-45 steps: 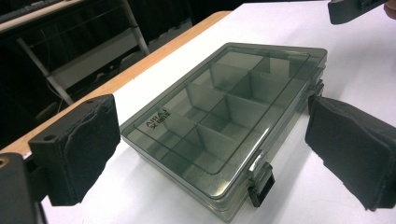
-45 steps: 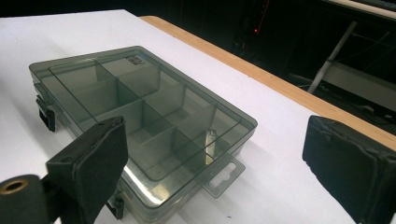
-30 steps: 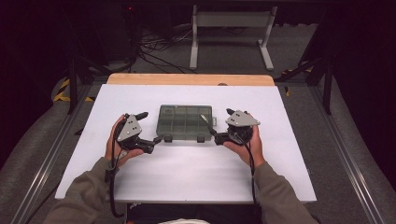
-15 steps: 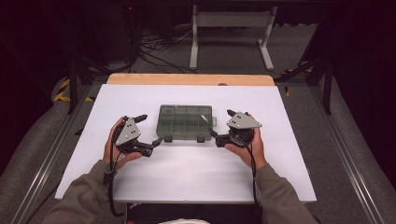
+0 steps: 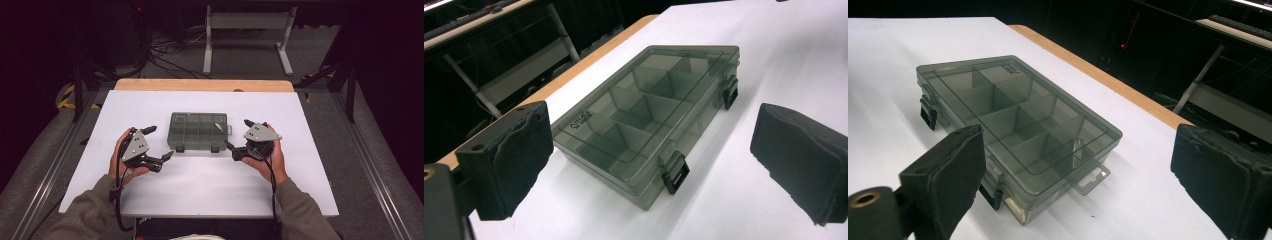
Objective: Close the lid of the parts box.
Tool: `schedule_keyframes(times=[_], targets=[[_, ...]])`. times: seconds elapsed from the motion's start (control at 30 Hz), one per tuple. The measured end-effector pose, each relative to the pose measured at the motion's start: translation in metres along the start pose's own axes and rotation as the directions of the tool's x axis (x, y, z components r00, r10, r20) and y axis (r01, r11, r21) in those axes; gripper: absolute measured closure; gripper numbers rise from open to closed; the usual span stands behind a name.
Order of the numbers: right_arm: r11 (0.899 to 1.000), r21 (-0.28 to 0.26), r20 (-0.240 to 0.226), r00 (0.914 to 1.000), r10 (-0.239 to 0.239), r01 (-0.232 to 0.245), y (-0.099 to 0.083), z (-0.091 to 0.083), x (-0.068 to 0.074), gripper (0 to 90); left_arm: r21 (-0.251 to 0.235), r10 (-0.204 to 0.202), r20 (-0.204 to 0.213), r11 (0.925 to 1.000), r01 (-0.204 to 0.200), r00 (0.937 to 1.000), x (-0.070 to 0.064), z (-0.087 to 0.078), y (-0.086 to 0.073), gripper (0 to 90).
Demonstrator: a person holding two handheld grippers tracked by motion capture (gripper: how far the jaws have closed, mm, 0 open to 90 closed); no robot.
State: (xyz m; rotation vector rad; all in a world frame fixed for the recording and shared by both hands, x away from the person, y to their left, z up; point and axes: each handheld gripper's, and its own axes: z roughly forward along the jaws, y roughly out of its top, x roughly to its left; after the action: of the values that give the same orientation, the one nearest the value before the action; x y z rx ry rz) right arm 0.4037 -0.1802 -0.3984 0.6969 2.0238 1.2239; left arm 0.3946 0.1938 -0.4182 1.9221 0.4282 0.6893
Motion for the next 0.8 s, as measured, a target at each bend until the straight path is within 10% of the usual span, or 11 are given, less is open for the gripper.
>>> schedule_keyframes(times=[0.8], targets=[[1.000,0.008,0.010,0.9997,-0.022,0.022,-0.011,-0.019,0.001,7.6,0.003,0.015,-0.002,0.9999,-0.015,0.9999,-0.007,-0.014,-0.006,4.8]])
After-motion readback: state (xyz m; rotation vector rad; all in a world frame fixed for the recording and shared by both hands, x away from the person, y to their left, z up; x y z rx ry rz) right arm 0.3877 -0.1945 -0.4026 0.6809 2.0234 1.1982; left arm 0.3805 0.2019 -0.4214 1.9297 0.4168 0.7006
